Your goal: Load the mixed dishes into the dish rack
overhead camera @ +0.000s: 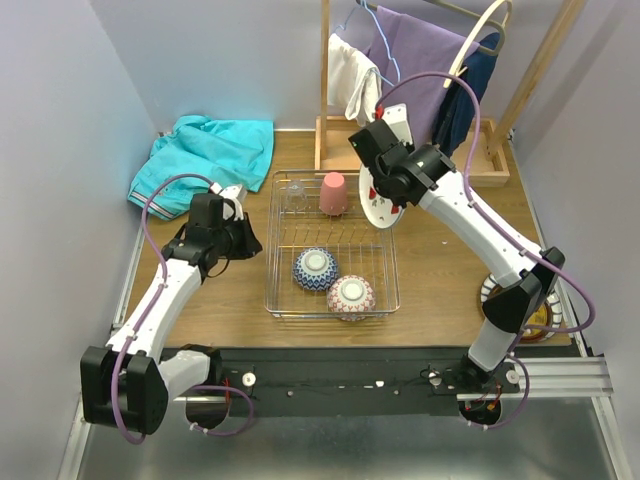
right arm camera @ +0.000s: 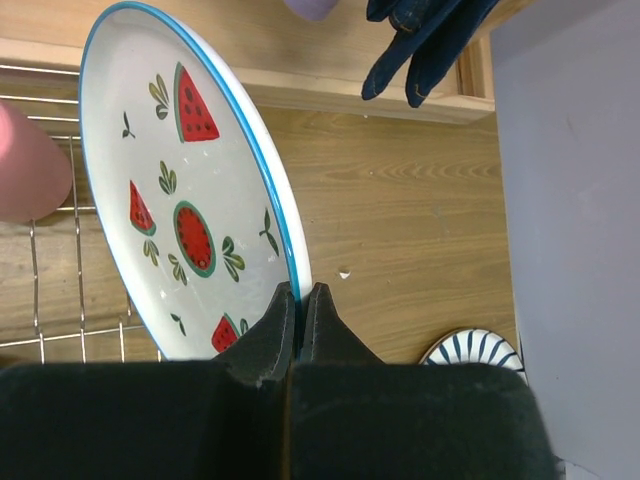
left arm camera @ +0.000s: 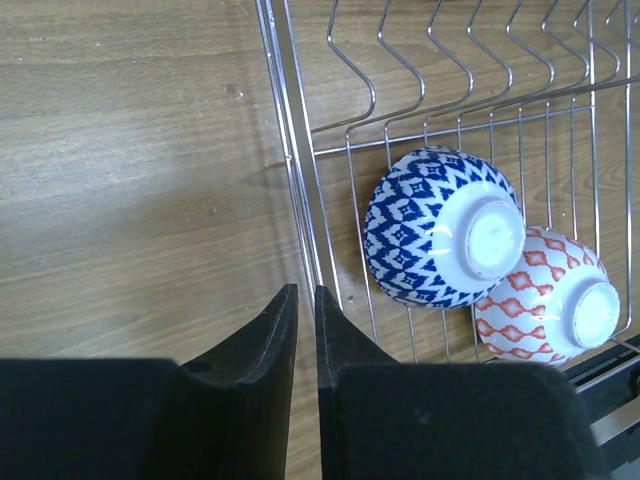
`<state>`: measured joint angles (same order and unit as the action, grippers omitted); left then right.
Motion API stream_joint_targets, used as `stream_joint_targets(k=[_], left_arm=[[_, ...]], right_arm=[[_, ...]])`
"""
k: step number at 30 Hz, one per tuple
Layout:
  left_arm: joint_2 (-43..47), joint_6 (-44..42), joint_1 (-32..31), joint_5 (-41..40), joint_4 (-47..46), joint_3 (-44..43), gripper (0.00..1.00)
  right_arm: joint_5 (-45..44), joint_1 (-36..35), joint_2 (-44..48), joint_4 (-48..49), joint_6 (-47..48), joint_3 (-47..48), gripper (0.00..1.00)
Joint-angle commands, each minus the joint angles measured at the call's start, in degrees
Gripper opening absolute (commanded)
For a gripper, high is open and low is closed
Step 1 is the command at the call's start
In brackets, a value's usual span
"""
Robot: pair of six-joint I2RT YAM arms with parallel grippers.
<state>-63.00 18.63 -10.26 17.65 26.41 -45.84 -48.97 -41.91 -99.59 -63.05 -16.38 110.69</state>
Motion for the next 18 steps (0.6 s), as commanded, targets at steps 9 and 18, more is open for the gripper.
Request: stream_joint_targets(k=[9,18], left_arm=[[1.8,3.1,-1.0,4.0,-2.0,2.8,0.21],[-0.2,3.9,-8.9,3.8,-0.7,1.6,0.18]], right_arm=[[-10.4,-0.4,-0.9,1.9,-5.9,2.2,0.0],[-11.0,-0.5,-0.4,1.4,-7.4,-2.2,0.0]])
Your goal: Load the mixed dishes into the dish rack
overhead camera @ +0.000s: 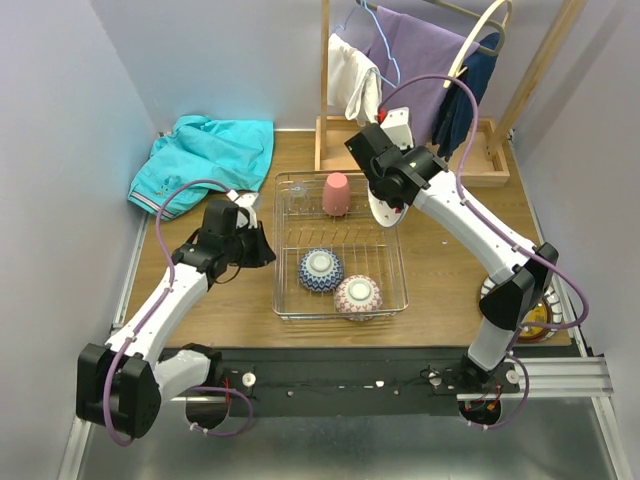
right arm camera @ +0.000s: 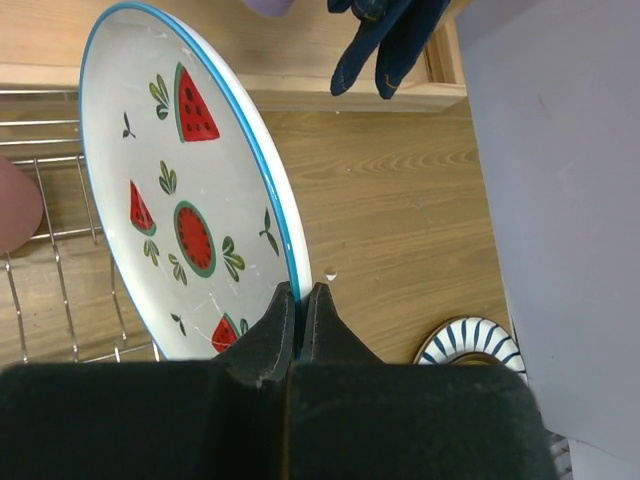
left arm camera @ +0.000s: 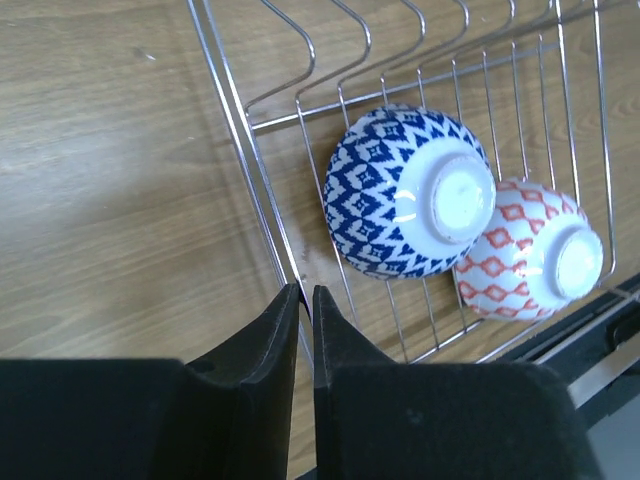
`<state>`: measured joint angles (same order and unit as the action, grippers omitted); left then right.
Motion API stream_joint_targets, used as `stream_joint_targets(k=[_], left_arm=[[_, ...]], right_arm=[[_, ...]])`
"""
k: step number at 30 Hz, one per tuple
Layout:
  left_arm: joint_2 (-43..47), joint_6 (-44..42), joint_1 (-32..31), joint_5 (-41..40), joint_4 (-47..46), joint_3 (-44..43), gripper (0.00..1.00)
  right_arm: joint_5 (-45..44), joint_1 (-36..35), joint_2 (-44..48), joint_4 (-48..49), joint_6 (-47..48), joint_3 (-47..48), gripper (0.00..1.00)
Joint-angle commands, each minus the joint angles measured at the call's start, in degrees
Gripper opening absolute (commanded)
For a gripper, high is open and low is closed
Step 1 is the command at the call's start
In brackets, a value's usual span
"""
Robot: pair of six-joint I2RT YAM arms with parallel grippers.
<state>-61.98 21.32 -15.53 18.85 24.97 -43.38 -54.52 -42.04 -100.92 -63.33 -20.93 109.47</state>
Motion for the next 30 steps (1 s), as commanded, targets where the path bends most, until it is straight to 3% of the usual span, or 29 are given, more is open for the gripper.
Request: stream_joint_targets(k=[1,7,12,19,23,30], left_arm=[[-1.5,1.3,-4.1,2.7,0.5,-0.9,0.18],[-2.1,2.6,-5.8,4.1,-0.3,-0.7,0.19],[-0.3,1.6,-5.8,1.8,2.2,-0.7,0.32],[2.0,1.5,-5.8,0.8,2.7,0.0,0.39],[2.6,1.4,-5.7,0.6,2.5,0.3,0.49],[4.6,0.5,-5.7,0.0,3.5,0.1,0.51]], right_arm=[[-5.4,-0.3,1.0,1.8,-2.8,-1.4,0.0],[-6.9,-0.3,1.8,2.9,-1.5,-3.3,0.01],[-8.1,-0.3,2.0,3.9,0.2,-5.4,0.01],[-7.4,-0.3,1.4,4.1,1.2,-5.8,0.01],[-5.7,-0.8,0.7,3.6,0.5,-7.2,0.01],[-1.6,-4.2,-0.3,2.6,-0.7,-10.2,0.01]])
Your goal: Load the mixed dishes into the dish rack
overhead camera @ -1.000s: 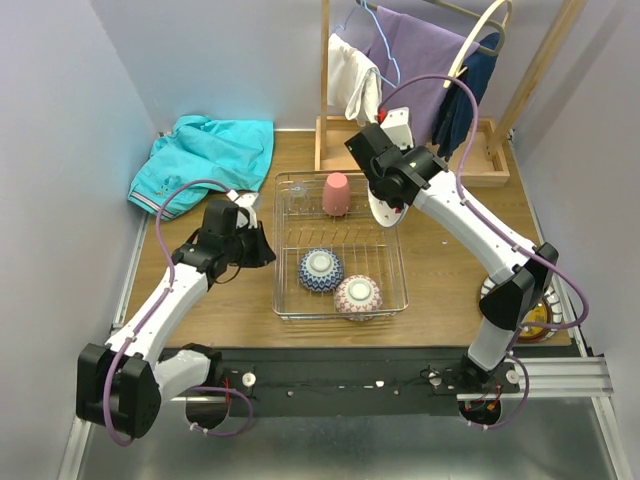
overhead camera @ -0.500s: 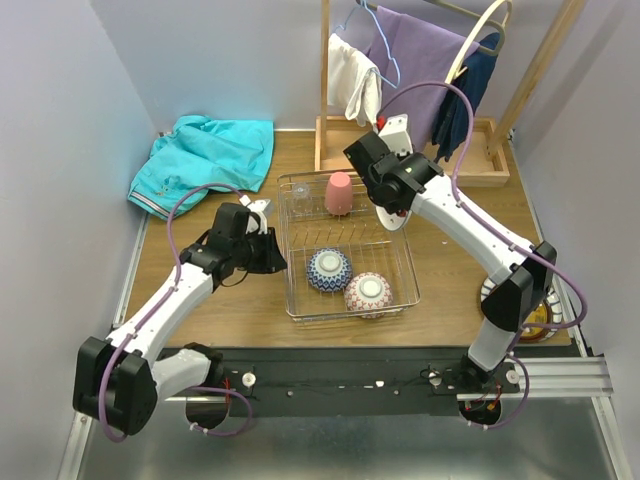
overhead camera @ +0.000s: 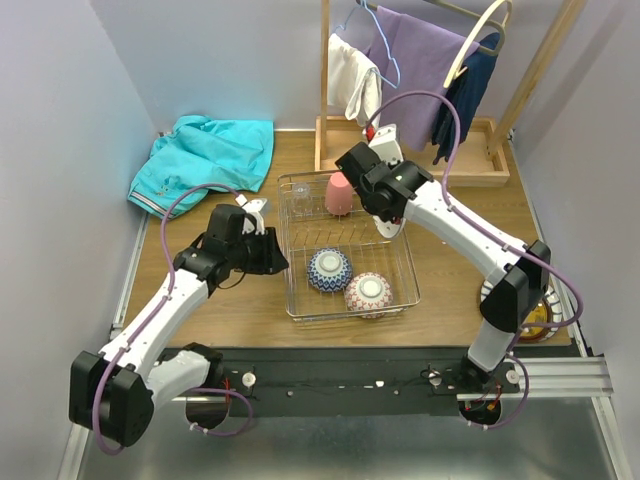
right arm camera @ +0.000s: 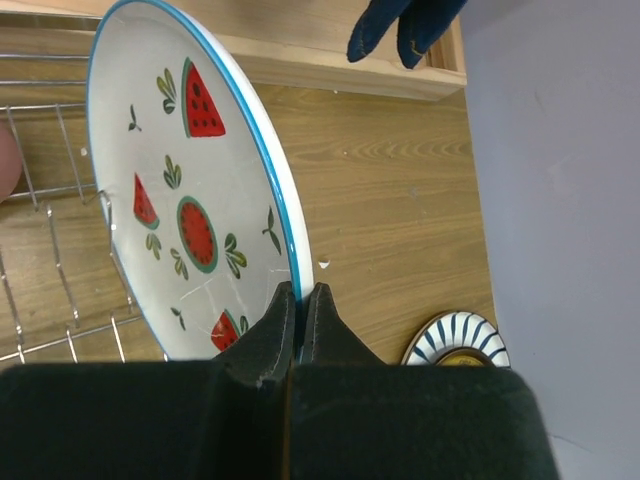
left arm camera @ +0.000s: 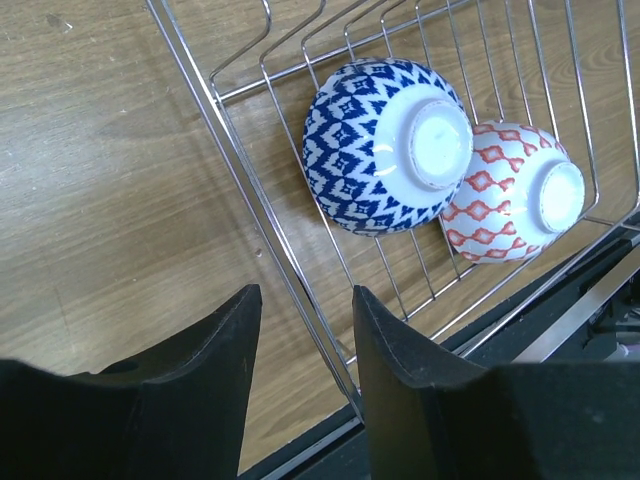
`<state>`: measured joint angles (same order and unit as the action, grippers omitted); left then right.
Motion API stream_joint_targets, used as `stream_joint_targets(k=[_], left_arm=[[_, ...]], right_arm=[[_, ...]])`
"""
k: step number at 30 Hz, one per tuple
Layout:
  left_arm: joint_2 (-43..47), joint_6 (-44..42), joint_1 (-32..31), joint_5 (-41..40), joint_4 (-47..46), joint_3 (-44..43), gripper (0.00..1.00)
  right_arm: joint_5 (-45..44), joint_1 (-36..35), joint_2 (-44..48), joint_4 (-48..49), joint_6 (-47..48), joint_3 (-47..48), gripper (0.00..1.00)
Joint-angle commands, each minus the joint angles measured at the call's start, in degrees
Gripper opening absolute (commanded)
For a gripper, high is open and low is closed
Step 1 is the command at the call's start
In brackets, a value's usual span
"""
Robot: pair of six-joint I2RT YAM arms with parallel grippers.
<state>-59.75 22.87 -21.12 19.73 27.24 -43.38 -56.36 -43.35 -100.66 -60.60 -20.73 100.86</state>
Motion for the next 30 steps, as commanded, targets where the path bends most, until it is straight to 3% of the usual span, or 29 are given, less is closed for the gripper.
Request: stream_joint_targets(k=[1,4,7,12,14,21,26,30], left_arm=[[2.6,-1.2,0.0,-0.9,1.3,0.3,0.51],[4.0,-1.2,0.5,-1.0,1.0,1.1,0.51],[5.2,-0.6,1.0,-0.6,0.5,1.8,0.51],[6.5,-0.2,1.9,0.0,0.6,1.9,0.52],[6.6,-0.1,2.1,0.2,0.6,2.0,0.52],[7.2,0.1,2.3,0.7,0.4,2.2,0.52],[7.3,0.1,2.3,1.2,0.4,2.1,0.55],[6.3,-1.1,2.4,1.0,1.2,-0.2,0.58]], right_arm=[[0.3,-3.6,-0.8,0.0,-0.8,-1.5,0.01],[0.6,-4.1,-1.7,0.9,0.5,-0.3,0.01],[1.7,-4.2,-3.0,1.8,2.8,1.3,0.14],[1.4,-4.2,-3.6,2.6,3.2,1.3,0.16],[0.9,-4.2,-3.2,3.0,3.3,0.6,0.25],[0.2,-4.2,-2.6,3.9,4.0,0.1,0.35],[0.7,-4.9,-1.6,4.2,6.2,2.2,0.57],[2.6,-5.1,1.5,3.3,9.1,3.3,0.64]])
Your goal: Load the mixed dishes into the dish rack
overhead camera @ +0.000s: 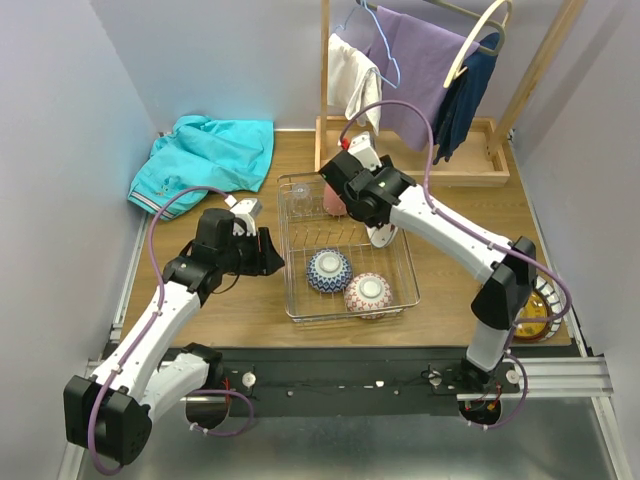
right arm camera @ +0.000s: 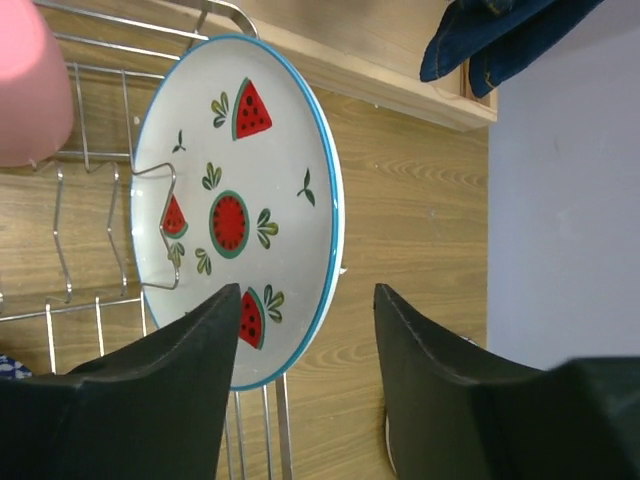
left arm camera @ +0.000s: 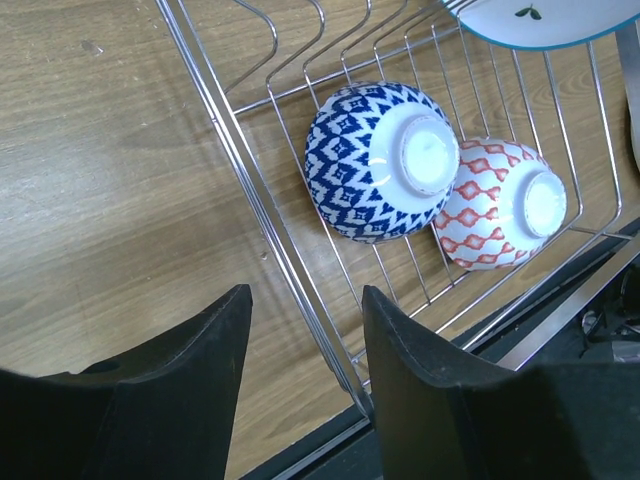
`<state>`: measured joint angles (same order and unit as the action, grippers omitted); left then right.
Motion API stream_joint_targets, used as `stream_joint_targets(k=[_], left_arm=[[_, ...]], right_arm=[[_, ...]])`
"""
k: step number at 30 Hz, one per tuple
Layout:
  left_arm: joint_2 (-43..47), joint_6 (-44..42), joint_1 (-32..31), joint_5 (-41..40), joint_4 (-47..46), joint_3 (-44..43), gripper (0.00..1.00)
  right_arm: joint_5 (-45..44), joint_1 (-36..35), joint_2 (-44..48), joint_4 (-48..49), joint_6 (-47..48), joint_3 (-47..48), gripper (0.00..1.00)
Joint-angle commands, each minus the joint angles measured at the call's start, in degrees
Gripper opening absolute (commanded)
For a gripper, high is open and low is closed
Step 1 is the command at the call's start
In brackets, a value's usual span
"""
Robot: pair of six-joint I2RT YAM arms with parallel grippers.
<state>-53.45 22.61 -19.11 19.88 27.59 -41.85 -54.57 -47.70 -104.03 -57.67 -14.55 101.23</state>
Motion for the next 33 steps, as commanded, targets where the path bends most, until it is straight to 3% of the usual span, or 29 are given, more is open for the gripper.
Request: stream_joint_targets(k=[1,6,10,13,16,19,20,23,27,29,33], left_arm=[[-0.6,-1.2,0.4,0.6,1.8,-2.6,0.58],[-3.5,-4.2,0.4,-1.3,4.8,-12.1,0.61],[-5.6,-6.5,0.4,-0.5,5.7,-17.7,0.61],[-6.7,-7.1,0.1,2.4,4.8,-20.4,0.62],[-8.3,-7.4,-0.5,5.2,4.1,-22.4,0.62],[-10.0,-6.4,-1.4,6.4,3.4,-23.8,0.62],[-10.4,-6.1,-1.5,6.9,3.2,-24.2,0.62],[-11.7,-5.0,-1.8,8.2,2.1,-24.9,0.62],[-13.9,-5.1,-2.4,9.0,2.6,-26.8,0.62],[-15.4,-5.7,-2.9,9.0,3.3,-27.7,0.62],[-17.5,-7.0,-3.0,8.0,4.0,-30.2,0.62]], right_arm=[[1.3,-0.7,7.8,0.5,4.7,2.3,0.65],[3.1,2.9,21.6,2.1,11.1,-15.7,0.81],[8.4,24.9,31.6,3.0,17.9,-30.0,0.93],[17.5,33.3,40.7,3.2,25.8,-39.6,0.94],[27.3,35.7,46.8,-0.8,28.0,-42.5,0.85],[34.4,37.2,50.7,-5.5,27.1,-42.3,0.84],[40.0,37.5,52.2,-6.6,28.8,-41.6,0.86],[41.7,37.5,56.5,-5.4,29.3,-41.1,0.92],[47.3,37.5,51.8,-9.8,27.6,-38.5,0.94],[42.1,37.9,46.5,-10.8,23.1,-37.8,0.94],[40.1,47.5,30.8,-5.0,17.7,-27.0,0.92]])
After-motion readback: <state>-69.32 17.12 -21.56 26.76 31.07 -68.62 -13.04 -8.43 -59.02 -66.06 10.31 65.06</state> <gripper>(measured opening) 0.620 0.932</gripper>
